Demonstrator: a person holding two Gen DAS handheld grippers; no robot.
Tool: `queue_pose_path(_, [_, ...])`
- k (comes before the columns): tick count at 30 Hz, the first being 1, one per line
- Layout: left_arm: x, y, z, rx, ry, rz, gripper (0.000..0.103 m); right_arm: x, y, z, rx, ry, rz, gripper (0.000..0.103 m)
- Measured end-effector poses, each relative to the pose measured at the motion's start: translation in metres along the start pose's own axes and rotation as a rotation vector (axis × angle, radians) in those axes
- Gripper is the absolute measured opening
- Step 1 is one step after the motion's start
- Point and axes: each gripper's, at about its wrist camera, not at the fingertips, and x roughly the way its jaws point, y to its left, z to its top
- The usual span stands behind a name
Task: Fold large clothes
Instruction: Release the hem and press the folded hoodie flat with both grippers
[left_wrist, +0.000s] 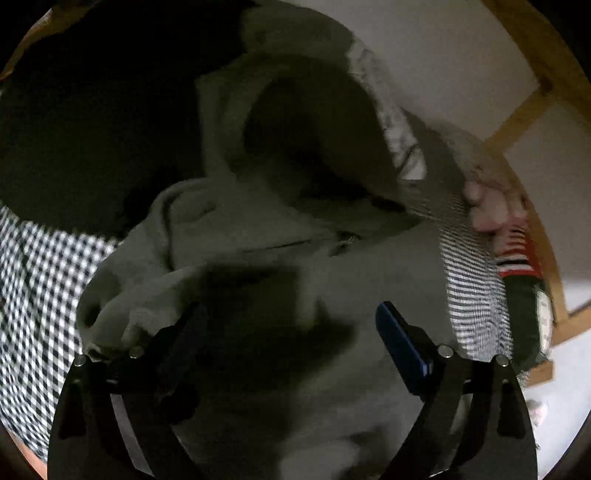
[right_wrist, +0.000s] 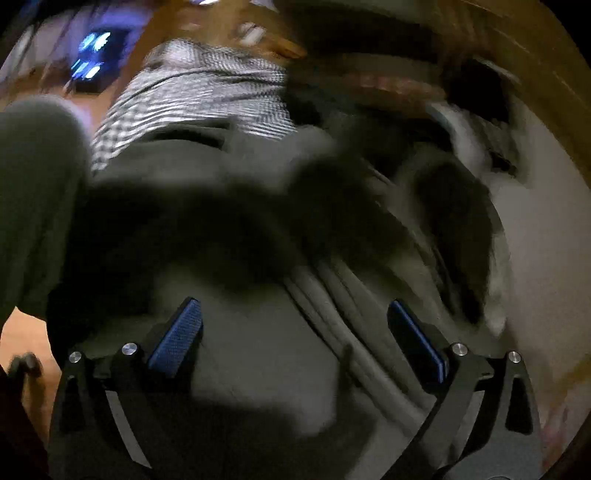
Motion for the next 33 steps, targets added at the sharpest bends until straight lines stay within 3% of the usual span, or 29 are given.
queue_pose_path(4, [0.012, 0.002, -0.026, 0.064, -0.125, 0.205, 0.091, 0.004, -0.101, -0.041, 0.348, 0.068, -0.168, 0.099])
queue_pose_path(7, [0.024, -0.003, -0.043, 0.121, -0.183, 0.334, 0.091, 0.034, -0.159, -0.061, 0.538, 0.175, -0.209, 0.099])
queue_pose_path(9, [0.031, 0.001, -0.049, 0.131, -0.194, 0.432, 0.091, 0.062, -0.186, -0.079, 0.594, 0.292, -0.205, 0.099])
queue_pose_path(10, [0.036, 0.007, -0.051, 0.126, -0.18, 0.482, 0.091, 0.079, -0.194, -0.09, 0.616, 0.371, -0.175, 0.099])
queue_pose_path(11, [0.048, 0.02, -0.052, 0.104, -0.131, 0.561, 0.091, 0.086, -0.201, -0.102, 0.678, 0.393, -0.11, 0.099])
queue_pose_path(12, [0.056, 0.031, -0.053, 0.077, -0.099, 0.561, 0.093, 0.087, -0.212, -0.116, 0.785, 0.374, -0.039, 0.1])
queue_pose_path(13, [0.056, 0.041, -0.054, 0.049, -0.109, 0.515, 0.094, 0.085, -0.217, -0.124, 0.827, 0.369, -0.008, 0.1])
queue_pose_path(14, [0.051, 0.049, -0.056, 0.025, -0.148, 0.473, 0.094, 0.084, -0.216, -0.122, 0.811, 0.371, -0.012, 0.099])
queue_pose_path(17, [0.051, 0.045, -0.056, 0.062, -0.146, 0.499, 0.094, 0.069, -0.211, -0.113, 0.792, 0.381, -0.065, 0.099])
queue_pose_path(20, [0.049, 0.048, -0.056, 0.062, -0.169, 0.497, 0.094, 0.049, -0.211, -0.102, 0.8, 0.308, -0.082, 0.099])
queue_pose_path(22, [0.054, 0.046, -0.059, 0.069, -0.181, 0.505, 0.094, 0.059, -0.205, -0.114, 0.783, 0.375, -0.047, 0.099])
queue_pose_path(24, [0.054, 0.045, -0.06, 0.066, -0.18, 0.502, 0.094, 0.056, -0.205, -0.13, 0.816, 0.339, -0.018, 0.099])
queue_pose_path(27, [0.058, 0.046, -0.061, 0.066, -0.179, 0.502, 0.094, 0.054, -0.211, -0.117, 0.839, 0.362, -0.037, 0.099])
queue_pose_path(31, [0.06, 0.044, -0.064, 0.069, -0.186, 0.511, 0.094, 0.036, -0.218, -0.094, 0.844, 0.286, -0.073, 0.099])
queue_pose_path(33, [0.06, 0.043, -0.064, 0.069, -0.186, 0.51, 0.094, 0.049, -0.216, -0.102, 0.85, 0.336, -0.053, 0.099])
